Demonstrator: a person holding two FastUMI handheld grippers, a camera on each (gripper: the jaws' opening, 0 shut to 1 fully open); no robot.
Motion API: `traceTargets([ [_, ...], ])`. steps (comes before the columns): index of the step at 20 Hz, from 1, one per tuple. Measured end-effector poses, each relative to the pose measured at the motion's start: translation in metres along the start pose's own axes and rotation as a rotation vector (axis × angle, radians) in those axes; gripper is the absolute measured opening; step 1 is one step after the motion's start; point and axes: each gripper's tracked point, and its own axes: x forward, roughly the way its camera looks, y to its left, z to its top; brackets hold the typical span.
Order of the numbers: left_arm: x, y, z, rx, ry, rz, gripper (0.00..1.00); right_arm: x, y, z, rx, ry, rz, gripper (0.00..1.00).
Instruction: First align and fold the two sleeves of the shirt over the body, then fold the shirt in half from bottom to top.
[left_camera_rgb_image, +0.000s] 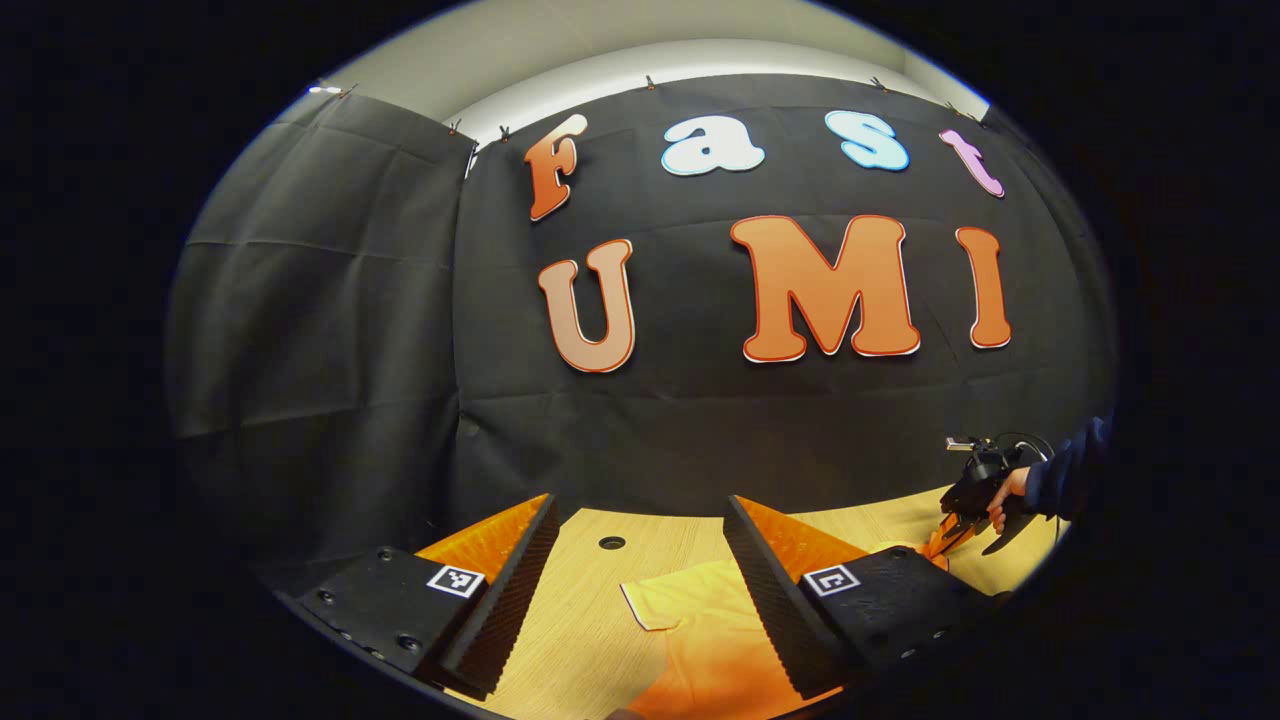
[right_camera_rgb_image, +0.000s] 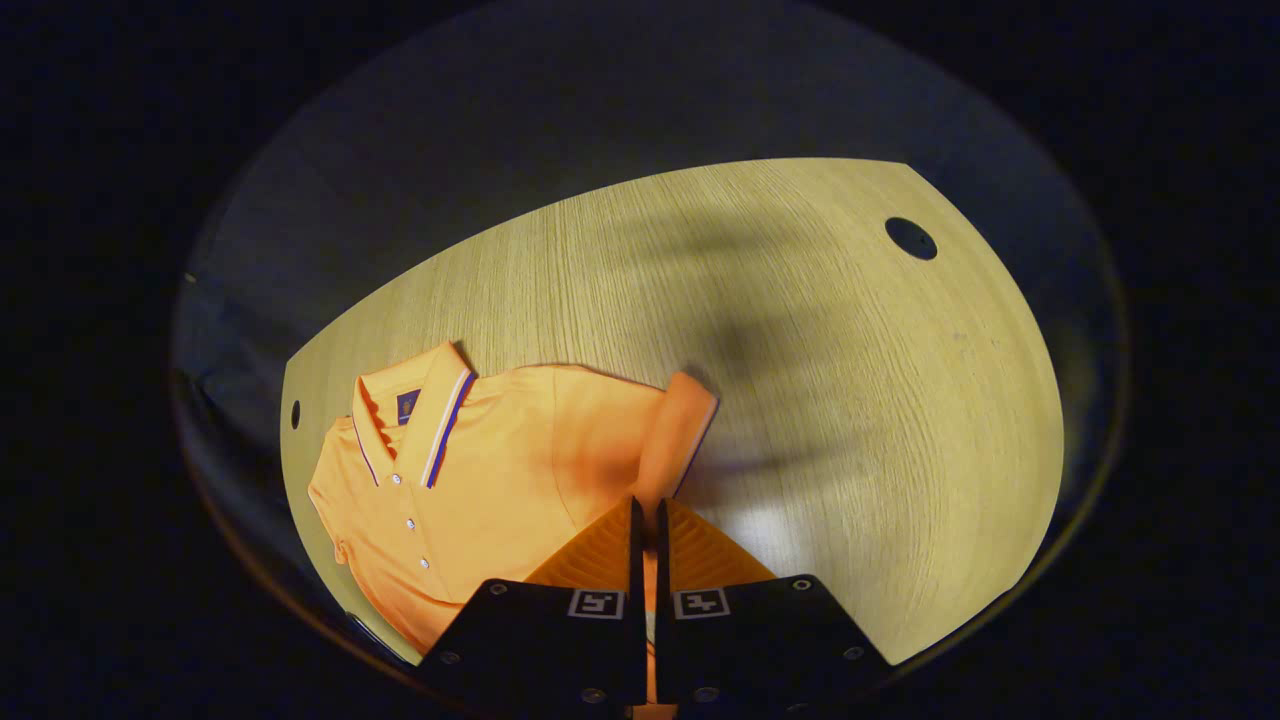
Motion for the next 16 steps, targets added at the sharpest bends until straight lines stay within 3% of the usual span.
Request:
traceTargets([
  [10, 0.003, 0.021, -0.012, -0.022, 0.026, 0.043, 0.99, -0.049, 0.123, -0.009, -0.094, 0.039, 0.227, 0.04],
  [11, 0.005, 0.024, -0.014, -0.026, 0.034, 0.048, 0.99, -0.052, 0.137, -0.010, -0.092, 0.042, 0.267, 0.14],
  [13, 0.010, 0.030, -0.016, -0.033, 0.049, 0.058, 0.99, -0.062, 0.152, -0.011, -0.100, 0.035, 0.323, 0.20],
  [14, 0.011, 0.033, -0.019, -0.033, 0.058, 0.062, 1.00, -0.068, 0.154, -0.012, -0.112, 0.025, 0.340, 0.31],
  [15, 0.013, 0.035, -0.021, -0.034, 0.068, 0.062, 0.99, -0.073, 0.154, -0.011, -0.129, 0.010, 0.342, 0.23],
  [16, 0.014, 0.035, -0.026, -0.030, 0.082, 0.061, 0.99, -0.077, 0.154, -0.012, -0.150, -0.014, 0.342, 0.42],
])
